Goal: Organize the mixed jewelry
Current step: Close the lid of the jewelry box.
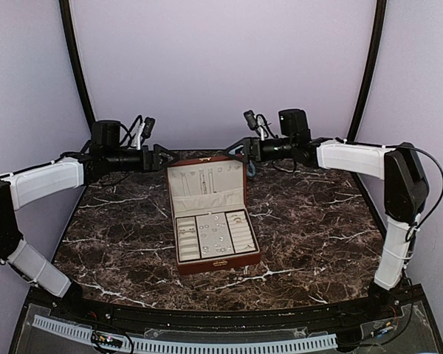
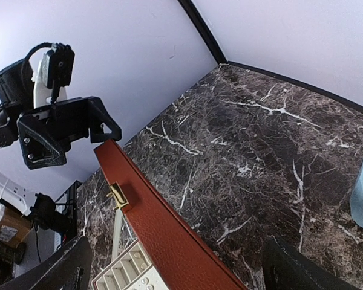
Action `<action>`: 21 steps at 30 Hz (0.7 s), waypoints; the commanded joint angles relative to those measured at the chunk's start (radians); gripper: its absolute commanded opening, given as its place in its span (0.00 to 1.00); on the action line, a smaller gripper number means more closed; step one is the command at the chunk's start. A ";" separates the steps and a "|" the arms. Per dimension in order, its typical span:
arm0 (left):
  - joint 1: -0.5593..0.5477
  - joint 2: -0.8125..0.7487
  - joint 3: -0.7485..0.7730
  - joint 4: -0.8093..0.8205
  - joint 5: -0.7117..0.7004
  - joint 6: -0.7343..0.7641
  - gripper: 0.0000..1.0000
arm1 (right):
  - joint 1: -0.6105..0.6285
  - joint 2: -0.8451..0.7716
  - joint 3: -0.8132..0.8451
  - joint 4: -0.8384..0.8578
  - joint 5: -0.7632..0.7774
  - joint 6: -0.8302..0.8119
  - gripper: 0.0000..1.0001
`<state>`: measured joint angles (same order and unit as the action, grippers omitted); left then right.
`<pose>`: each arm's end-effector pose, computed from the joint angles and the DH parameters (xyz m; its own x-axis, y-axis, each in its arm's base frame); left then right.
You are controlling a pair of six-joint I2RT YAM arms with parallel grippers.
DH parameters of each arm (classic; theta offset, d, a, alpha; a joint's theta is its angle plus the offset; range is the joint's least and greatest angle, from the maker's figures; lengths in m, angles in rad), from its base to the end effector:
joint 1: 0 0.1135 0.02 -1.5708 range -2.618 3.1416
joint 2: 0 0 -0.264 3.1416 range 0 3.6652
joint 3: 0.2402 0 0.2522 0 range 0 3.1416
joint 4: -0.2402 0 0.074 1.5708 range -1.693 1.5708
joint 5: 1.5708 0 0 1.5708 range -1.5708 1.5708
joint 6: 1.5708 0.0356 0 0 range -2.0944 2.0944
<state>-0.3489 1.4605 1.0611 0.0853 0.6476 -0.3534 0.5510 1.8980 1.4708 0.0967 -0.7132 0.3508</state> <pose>0.3097 -0.1355 0.3043 -0.5534 -0.0924 -0.8278 0.6612 0.5557 -0.5040 0.3696 0.2544 0.2839 -0.5769 -0.0495 -0.8153 -0.7720 0.3592 0.5244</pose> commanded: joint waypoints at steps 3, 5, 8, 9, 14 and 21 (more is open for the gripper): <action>0.007 -0.004 0.027 -0.066 0.163 0.083 0.84 | -0.002 0.009 0.050 -0.118 -0.134 -0.091 0.97; 0.007 -0.010 0.025 -0.090 0.181 0.104 0.84 | -0.002 0.003 0.057 -0.164 -0.149 -0.111 0.95; 0.007 -0.004 0.033 -0.171 0.238 0.147 0.84 | -0.002 -0.023 0.047 -0.204 -0.150 -0.134 0.93; 0.006 -0.004 0.032 -0.182 0.248 0.154 0.84 | -0.002 -0.034 0.037 -0.209 -0.155 -0.137 0.92; 0.005 -0.048 0.002 -0.239 0.315 0.204 0.84 | 0.000 -0.093 -0.030 -0.226 -0.230 -0.125 0.92; -0.040 -0.074 -0.028 -0.398 0.455 0.301 0.84 | 0.019 -0.215 -0.172 -0.253 -0.348 -0.092 0.92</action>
<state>-0.3489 1.4281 1.0508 -0.1658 0.9871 -0.1570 0.5537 1.7702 1.3533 -0.1295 -0.9668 0.2474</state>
